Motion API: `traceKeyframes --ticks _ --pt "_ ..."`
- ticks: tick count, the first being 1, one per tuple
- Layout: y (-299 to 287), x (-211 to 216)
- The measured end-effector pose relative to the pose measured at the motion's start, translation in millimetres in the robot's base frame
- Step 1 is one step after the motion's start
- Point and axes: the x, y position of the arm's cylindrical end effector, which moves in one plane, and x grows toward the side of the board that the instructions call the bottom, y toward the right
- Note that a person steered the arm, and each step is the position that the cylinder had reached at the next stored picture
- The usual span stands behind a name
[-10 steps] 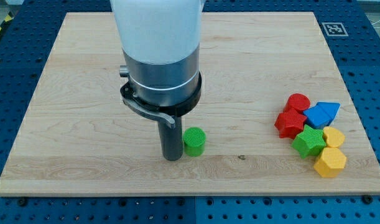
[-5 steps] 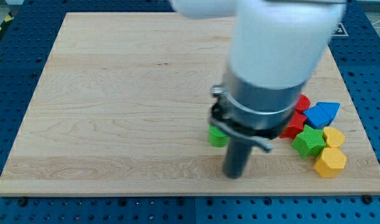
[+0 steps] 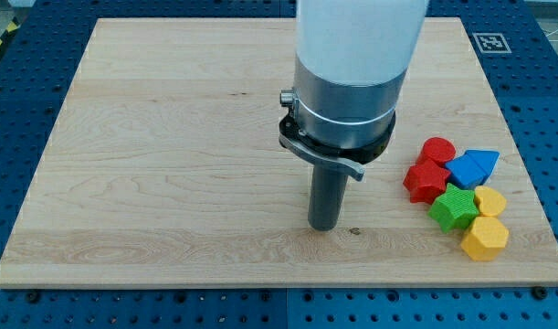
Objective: Push the green circle closer to the red star
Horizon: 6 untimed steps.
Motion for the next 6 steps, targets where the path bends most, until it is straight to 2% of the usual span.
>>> traceKeyframes --ticks 1,2,3,4,5,6 --pt "-19 -28" --pt "11 -44" --pt "24 -43" --pt "79 -26" --pt "89 -17" --pt "63 3"
